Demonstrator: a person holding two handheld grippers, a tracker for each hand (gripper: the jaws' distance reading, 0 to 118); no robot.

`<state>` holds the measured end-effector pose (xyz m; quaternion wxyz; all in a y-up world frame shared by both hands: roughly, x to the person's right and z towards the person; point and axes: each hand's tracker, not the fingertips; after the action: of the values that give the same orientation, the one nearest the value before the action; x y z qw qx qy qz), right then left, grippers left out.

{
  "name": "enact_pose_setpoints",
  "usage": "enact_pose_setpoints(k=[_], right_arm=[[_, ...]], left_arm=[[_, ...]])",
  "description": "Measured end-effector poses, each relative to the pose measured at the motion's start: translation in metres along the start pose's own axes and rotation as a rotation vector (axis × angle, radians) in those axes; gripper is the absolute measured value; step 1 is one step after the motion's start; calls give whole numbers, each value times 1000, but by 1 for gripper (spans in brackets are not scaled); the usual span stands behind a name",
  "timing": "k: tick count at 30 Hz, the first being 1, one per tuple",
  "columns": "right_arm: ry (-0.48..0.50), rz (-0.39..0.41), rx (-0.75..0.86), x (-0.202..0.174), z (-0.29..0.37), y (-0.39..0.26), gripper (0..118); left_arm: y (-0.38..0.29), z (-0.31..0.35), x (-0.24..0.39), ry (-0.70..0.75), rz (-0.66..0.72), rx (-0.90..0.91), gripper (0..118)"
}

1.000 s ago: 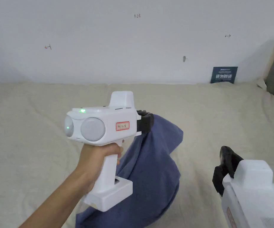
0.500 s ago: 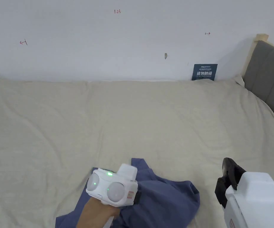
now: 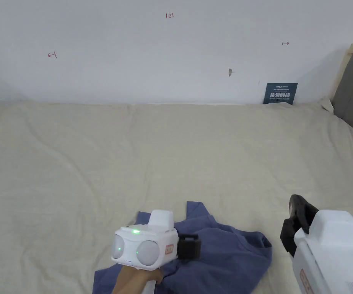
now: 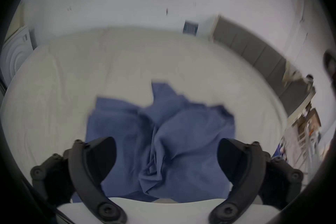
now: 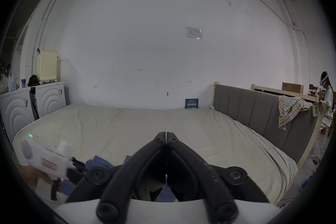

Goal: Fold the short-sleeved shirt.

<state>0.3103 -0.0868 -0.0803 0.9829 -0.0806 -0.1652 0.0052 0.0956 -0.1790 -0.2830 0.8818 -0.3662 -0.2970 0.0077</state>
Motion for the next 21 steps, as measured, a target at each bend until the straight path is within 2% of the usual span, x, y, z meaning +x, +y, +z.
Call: enact_pose_setpoints(k=[3,7,11,13,14,16,17,18,19,21], right_arm=[[6,1,27,-3,2,10,2],[9,8,68,-7,5,23,2],[13,11,101,-12,8,33,2],[15,12,112,-14,9,36,2],[18,12,118,-15,10,38,2],[22,16,125,-17,10,39,2],[26,21,129,-19,10,40,2],[28,24,130,-20,10,41,2],[28,24,133,-21,11,41,2],[33,23,135,-23,10,42,2]], left_arm=[[17,53,-1,38,3,202,111],[30,119,-5,109,-66,491,111],[37,161,-17,223,-57,631,110],[35,173,-25,270,-62,691,105],[33,178,-30,298,-70,722,99],[29,185,-36,346,-84,753,68],[27,188,-40,354,-85,765,43],[25,190,-43,355,-81,773,8],[25,191,-46,356,-75,769,1],[23,194,-53,359,-52,760,0]])
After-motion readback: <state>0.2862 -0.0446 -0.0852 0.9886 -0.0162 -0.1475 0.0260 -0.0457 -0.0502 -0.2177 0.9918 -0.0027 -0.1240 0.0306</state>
